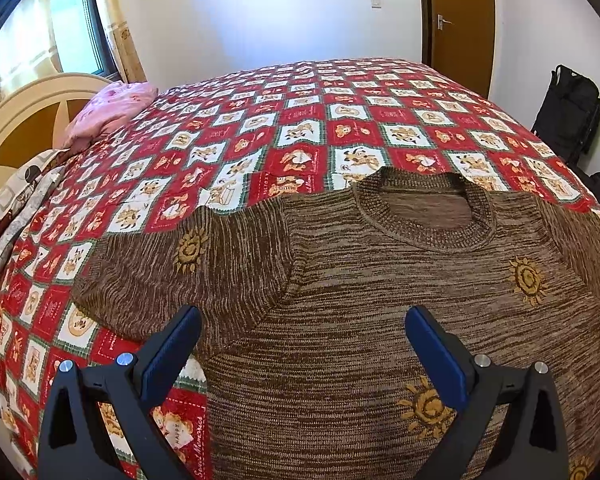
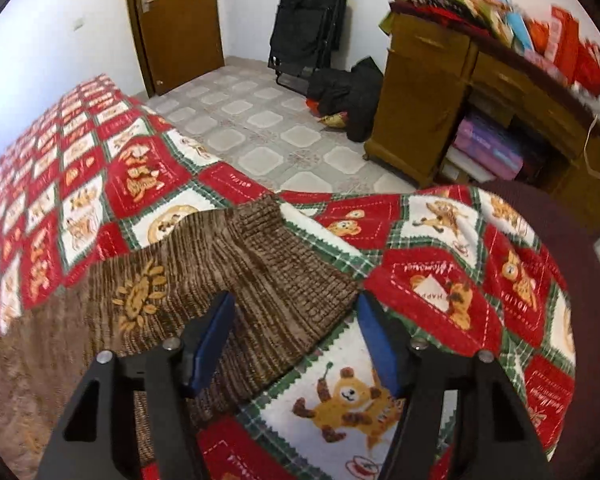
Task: Fold small clothes
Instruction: 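Reach the right gripper to the sweater sleeve cuff and close on it, then fold the held sleeve across the sweater body with the right gripper, release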
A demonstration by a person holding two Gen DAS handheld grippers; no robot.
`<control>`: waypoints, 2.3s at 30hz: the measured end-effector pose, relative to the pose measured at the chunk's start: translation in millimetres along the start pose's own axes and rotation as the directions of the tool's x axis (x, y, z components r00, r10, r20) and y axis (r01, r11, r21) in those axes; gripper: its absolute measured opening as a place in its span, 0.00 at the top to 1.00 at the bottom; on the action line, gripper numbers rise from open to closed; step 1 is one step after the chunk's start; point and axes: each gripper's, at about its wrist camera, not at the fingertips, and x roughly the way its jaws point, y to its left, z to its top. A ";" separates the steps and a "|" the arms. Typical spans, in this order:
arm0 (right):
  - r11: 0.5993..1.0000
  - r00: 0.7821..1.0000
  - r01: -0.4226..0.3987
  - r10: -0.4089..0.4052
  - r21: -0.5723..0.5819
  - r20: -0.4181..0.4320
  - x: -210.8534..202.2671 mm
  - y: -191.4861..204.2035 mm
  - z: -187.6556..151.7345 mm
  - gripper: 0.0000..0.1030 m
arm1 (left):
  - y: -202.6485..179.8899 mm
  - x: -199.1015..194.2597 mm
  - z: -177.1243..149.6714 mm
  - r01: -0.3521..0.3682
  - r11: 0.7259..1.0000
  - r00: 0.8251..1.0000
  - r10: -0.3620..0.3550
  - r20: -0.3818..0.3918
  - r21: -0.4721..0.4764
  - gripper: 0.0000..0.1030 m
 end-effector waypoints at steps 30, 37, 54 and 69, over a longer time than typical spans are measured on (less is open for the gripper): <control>0.649 0.812 -0.526 0.575 -0.550 -0.098 -139.7 251.4 -145.1 0.90 | 69.5 -4.9 -5.7 -0.025 0.988 1.000 0.027 0.011 -0.152 0.01; 0.574 0.796 -0.579 0.552 -0.580 -0.249 -104.4 280.8 -209.1 0.51 | 84.4 5.6 -14.1 -0.047 0.984 0.999 0.043 -0.026 -0.174 0.01; 0.851 0.905 -0.419 0.419 -0.318 -0.072 -55.6 210.5 -123.0 0.76 | 83.0 8.3 -15.3 -0.072 0.985 0.997 0.069 -0.021 -0.155 0.01; 0.579 0.784 -0.585 0.582 -0.568 -0.214 -88.1 296.8 -167.0 0.72 | 87.2 14.8 -19.3 -0.113 0.983 0.994 0.110 -0.024 -0.144 0.01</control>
